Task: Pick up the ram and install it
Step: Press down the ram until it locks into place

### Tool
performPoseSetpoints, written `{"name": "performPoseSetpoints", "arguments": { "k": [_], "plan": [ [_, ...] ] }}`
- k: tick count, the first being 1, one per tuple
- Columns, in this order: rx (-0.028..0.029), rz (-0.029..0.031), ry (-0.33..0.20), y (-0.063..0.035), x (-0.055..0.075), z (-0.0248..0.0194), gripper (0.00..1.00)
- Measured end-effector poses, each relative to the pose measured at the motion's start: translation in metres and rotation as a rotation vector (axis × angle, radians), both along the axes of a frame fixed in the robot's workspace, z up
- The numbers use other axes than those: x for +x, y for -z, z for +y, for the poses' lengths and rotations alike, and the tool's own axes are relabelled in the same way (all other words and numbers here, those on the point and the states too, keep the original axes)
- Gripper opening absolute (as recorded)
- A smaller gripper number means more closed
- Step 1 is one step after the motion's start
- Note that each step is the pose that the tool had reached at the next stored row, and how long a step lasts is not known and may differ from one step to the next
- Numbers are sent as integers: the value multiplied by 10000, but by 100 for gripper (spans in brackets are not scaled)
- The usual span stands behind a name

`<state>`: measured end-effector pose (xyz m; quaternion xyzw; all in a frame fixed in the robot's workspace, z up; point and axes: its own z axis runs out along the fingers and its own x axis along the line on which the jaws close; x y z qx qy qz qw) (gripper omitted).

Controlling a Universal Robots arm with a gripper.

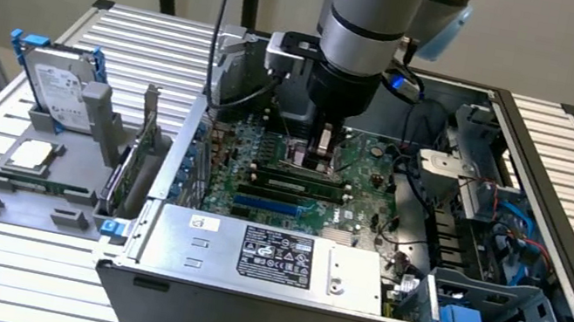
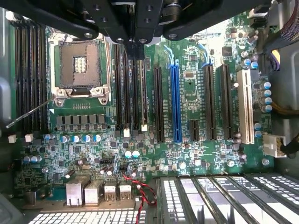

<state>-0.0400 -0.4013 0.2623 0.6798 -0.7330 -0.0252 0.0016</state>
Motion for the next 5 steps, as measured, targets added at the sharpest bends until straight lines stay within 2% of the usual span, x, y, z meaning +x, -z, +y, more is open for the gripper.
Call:
{"name": "performPoseSetpoints", "arguments": {
  "k": [5],
  "plan": [
    [-2,1,0,-1,0,0,11]
  ]
}}
